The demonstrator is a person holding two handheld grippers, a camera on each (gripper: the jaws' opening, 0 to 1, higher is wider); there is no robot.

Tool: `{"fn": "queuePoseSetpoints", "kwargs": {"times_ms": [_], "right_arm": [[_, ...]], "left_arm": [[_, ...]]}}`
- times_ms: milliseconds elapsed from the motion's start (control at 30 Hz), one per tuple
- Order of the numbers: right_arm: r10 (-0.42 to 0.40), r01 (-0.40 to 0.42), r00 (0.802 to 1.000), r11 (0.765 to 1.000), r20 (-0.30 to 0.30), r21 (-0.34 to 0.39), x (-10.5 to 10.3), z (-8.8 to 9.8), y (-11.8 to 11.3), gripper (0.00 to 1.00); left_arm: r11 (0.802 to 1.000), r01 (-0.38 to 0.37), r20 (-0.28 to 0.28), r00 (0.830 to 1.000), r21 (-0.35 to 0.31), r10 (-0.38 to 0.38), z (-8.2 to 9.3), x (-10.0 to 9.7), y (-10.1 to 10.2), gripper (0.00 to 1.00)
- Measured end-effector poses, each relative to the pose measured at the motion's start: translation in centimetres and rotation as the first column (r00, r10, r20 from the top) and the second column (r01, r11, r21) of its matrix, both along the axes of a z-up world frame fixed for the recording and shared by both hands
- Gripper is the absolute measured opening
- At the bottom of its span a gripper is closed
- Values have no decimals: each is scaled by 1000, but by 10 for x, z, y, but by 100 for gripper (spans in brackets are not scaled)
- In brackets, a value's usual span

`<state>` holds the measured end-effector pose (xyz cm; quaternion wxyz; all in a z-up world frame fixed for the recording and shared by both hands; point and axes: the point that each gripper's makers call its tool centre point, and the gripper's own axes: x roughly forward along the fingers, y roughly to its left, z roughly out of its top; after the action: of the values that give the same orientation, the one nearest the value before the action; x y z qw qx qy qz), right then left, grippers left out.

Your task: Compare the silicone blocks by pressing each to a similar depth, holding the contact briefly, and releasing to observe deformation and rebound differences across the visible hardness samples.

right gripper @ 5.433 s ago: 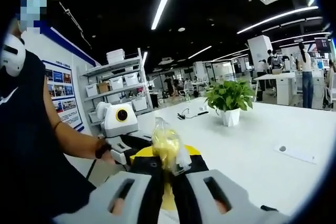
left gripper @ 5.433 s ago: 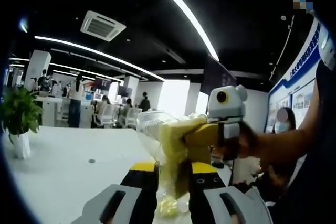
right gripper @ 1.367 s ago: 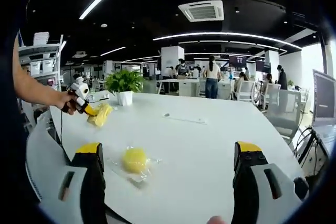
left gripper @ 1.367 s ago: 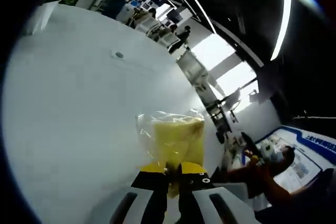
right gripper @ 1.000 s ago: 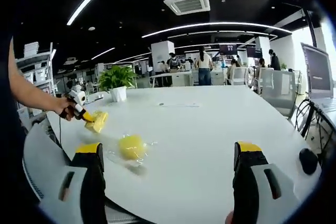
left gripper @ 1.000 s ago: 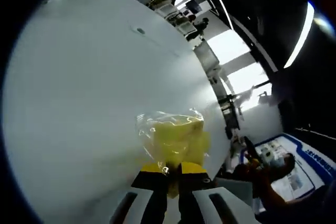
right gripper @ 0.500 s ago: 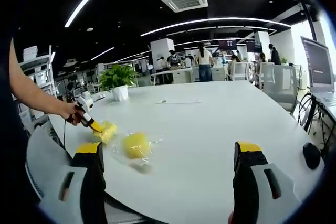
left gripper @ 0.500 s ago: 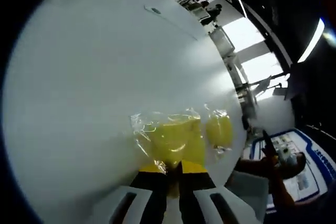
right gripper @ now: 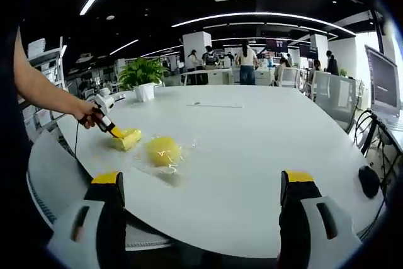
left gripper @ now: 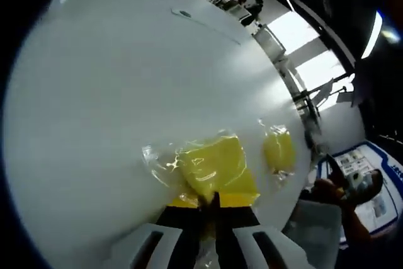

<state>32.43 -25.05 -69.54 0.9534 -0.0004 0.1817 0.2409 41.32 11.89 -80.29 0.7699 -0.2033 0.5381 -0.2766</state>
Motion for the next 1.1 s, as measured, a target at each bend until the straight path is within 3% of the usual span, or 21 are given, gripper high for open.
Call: {"fn": "queuePoseSetpoints", "kwargs": {"times_ms": [100,167,233,267,300,367,467,533,600,667,700,733,767,800,867,967,1100], "right_arm": [[-4,4,1000,1000,-3,6,1,0,-2,96],[-9,9,1000,1000,2,12,3,4,-1,96],[-10,10,1000,1000,10,20,4,8,0,96],[-6,5,1000,1000,13,21,6,10,2,96],[-1,1,1000,1000,14,22,7,10,3,96],[11,-11,1000,1000,12,17,10,11,4,96],[17,-18,1000,1000,10,21,18,12,3,96],[23,-24,1000,999,13,32,23,15,4,97],[33,-34,999,999,13,35,27,18,7,96],[47,-48,999,998,14,32,32,19,9,97],[53,-54,998,998,16,29,34,19,9,97],[59,-59,998,998,21,25,36,20,10,97],[61,-61,998,998,22,24,37,20,10,97],[64,-65,998,998,20,24,39,21,10,97],[73,-73,997,997,22,22,41,21,10,97],[109,-109,994,994,4,-8,41,15,13,97],[141,-142,990,990,-27,-22,41,6,17,97]], "left_arm": [[1000,-15,2,1000,-12,15,-1,0,0,7],[999,-13,34,999,-31,14,-1,0,2,11],[994,-70,-10,998,-81,70,2,1,2,14],[996,-52,11,999,-73,53,2,0,4,16],[998,-14,103,994,-63,21,6,4,5,20],[994,-40,158,986,-102,56,17,6,2,32],[994,-48,167,984,-101,64,21,4,8,53],[999,-27,269,962,-45,38,27,7,14,73],[1000,-4,321,947,1,4,32,2,17,91],[998,17,393,918,66,-42,39,-3,24,94],[984,-7,503,860,179,-86,46,4,38,96],[968,-13,574,807,249,-137,54,4,43,98],[960,-10,604,779,281,-169,58,0,45,100],[959,7,616,765,282,-187,60,-11,43,100],[960,2,621,763,279,-182,59,-29,44,100],[960,-5,649,738,279,-185,58,-52,50,100],[975,-74,703,705,208,-96,63,-73,69,100]]}}
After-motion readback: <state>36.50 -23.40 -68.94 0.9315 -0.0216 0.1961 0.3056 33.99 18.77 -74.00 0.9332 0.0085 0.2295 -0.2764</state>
